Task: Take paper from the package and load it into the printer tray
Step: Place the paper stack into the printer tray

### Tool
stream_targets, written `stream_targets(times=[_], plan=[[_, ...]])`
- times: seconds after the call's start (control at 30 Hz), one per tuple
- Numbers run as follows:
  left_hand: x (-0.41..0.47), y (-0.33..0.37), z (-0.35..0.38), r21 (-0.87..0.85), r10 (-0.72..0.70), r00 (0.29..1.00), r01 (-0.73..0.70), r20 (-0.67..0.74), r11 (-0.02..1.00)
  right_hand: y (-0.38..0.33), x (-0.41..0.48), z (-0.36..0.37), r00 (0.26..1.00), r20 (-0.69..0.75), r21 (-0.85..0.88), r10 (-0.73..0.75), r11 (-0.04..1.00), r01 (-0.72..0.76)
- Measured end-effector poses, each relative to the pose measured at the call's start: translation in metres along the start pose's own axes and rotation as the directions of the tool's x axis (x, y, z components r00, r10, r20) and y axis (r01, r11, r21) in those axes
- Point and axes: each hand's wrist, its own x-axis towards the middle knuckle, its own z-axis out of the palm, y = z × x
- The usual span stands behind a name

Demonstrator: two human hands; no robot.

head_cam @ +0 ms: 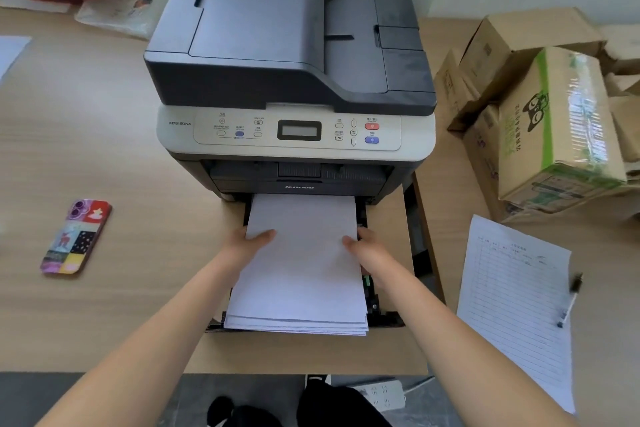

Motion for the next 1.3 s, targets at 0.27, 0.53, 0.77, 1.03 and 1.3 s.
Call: stream_targets(times=[0.27, 0.53, 0.77, 1.03, 1.3], plan=[[-0.013, -0.024, 0.002, 0.040, 0.024, 0.998, -0.022, -0.055, 0.999, 0.015, -0.007, 0.004, 0.998, -0.018, -0.027, -0.062, 0.998, 0.062], [-0.003, 0.000, 0.005, 0.029, 0.063, 0.991, -0.060, -0.118, 0.998, 0.001, 0.010, 0.002, 0.983, -0.118, 0.054, -0.143, 0.987, 0.150], [-0.003, 0.007, 0.027, 0.190, 0.197, 0.933, -0.144, -0.302, 0.971, 0.008, 0.017, 0.014, 0.940, -0.222, -0.002, -0.260, 0.964, 0.266], [-0.025, -0.034, 0.001, 0.739, 0.405, 0.914, -0.256, -0.024, 0.623, 0.023, 0.003, 0.009, 0.876, -0.106, -0.301, -0.471, 0.855, 0.423], [-0.041, -0.058, -0.014, 0.752, 0.250, 0.929, -0.369, 0.273, 0.546, 0.014, -0.007, -0.011, 0.923, -0.078, -0.448, -0.376, 0.840, 0.304]])
